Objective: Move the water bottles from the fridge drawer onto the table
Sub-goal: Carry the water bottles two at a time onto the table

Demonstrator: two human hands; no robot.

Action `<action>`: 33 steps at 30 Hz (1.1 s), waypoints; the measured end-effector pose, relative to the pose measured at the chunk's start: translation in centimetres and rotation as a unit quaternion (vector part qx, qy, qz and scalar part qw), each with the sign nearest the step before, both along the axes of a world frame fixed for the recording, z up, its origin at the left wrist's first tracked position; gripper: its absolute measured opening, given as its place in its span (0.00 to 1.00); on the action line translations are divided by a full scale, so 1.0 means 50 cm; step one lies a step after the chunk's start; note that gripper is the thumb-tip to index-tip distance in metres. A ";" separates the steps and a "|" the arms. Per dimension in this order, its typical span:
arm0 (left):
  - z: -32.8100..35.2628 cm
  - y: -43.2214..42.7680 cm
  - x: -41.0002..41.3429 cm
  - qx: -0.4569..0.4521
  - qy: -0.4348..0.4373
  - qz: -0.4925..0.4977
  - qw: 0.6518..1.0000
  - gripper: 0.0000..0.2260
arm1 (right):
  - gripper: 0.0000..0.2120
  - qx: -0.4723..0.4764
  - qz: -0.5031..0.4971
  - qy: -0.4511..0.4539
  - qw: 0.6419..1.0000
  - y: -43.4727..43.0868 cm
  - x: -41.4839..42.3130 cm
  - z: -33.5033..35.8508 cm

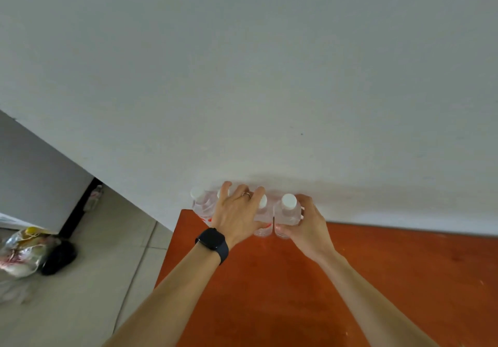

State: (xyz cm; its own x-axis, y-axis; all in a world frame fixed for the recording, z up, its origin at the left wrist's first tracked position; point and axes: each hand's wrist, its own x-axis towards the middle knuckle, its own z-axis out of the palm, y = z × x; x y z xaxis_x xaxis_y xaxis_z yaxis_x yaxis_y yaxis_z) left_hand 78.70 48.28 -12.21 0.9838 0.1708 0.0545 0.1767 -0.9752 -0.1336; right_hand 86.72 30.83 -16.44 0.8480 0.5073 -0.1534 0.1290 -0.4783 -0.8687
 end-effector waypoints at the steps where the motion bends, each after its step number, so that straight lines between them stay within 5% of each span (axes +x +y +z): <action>1: 0.007 0.010 0.004 -0.013 0.012 0.000 1.000 0.25 | 0.35 0.006 0.000 0.007 1.000 0.004 0.000 -0.005; 6: 0.044 0.048 0.020 -0.075 0.059 0.003 0.995 0.24 | 0.37 -0.017 0.009 -0.016 1.000 0.013 0.006 -0.032; 10: 0.060 0.043 0.024 -0.071 0.066 0.002 0.995 0.21 | 0.41 -0.071 0.043 0.055 0.995 0.014 -0.001 -0.063; 33: 0.051 0.044 0.015 -0.138 0.049 0.052 0.988 0.17 | 0.32 -0.048 -0.031 0.074 0.996 0.042 -0.031 -0.082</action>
